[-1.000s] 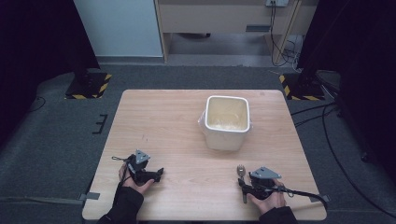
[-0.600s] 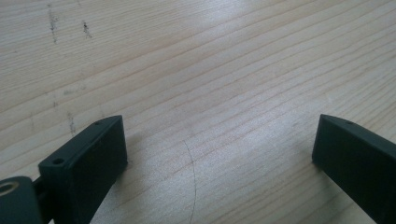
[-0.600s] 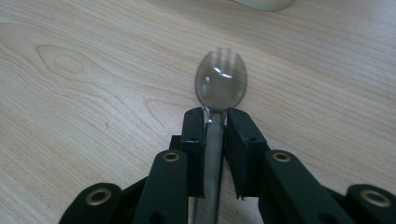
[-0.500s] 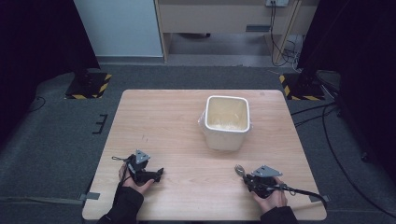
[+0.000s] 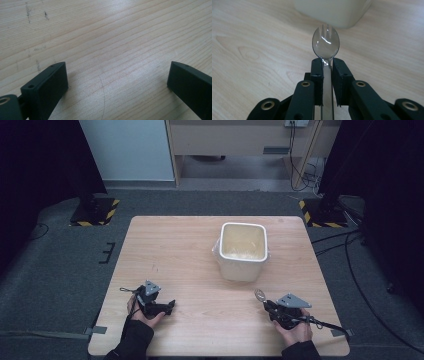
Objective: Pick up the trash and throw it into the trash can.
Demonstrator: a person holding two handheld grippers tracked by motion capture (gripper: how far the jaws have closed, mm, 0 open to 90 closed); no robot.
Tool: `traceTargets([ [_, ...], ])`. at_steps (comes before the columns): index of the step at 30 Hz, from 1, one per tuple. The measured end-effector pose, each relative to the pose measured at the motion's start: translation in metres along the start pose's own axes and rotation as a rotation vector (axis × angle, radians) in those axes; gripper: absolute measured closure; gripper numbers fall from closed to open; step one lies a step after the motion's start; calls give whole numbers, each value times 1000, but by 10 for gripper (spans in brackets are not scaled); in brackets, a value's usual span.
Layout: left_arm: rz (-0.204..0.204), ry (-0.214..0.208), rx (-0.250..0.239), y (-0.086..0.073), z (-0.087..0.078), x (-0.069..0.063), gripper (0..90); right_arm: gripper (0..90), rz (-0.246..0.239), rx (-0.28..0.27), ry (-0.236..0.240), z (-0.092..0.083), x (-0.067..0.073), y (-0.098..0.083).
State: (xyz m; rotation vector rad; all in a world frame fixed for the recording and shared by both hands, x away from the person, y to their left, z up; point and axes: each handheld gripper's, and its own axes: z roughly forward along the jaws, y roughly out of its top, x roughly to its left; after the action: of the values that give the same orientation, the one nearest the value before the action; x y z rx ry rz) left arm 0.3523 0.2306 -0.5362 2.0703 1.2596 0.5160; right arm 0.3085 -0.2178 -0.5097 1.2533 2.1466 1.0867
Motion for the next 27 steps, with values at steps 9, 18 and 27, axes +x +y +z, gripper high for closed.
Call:
traceTargets([
  [9, 1, 0, 1, 0, 0, 0, 20, 797, 20, -123, 0, -12, -7, 8],
  [18, 1, -1, 1, 0, 0, 0, 18, 797, 60, -232, 1, -20, -17, 19],
  [27, 2, -1, 1, 0, 0, 0, 17, 797, 61, -297, 2, -27, -21, 33],
])
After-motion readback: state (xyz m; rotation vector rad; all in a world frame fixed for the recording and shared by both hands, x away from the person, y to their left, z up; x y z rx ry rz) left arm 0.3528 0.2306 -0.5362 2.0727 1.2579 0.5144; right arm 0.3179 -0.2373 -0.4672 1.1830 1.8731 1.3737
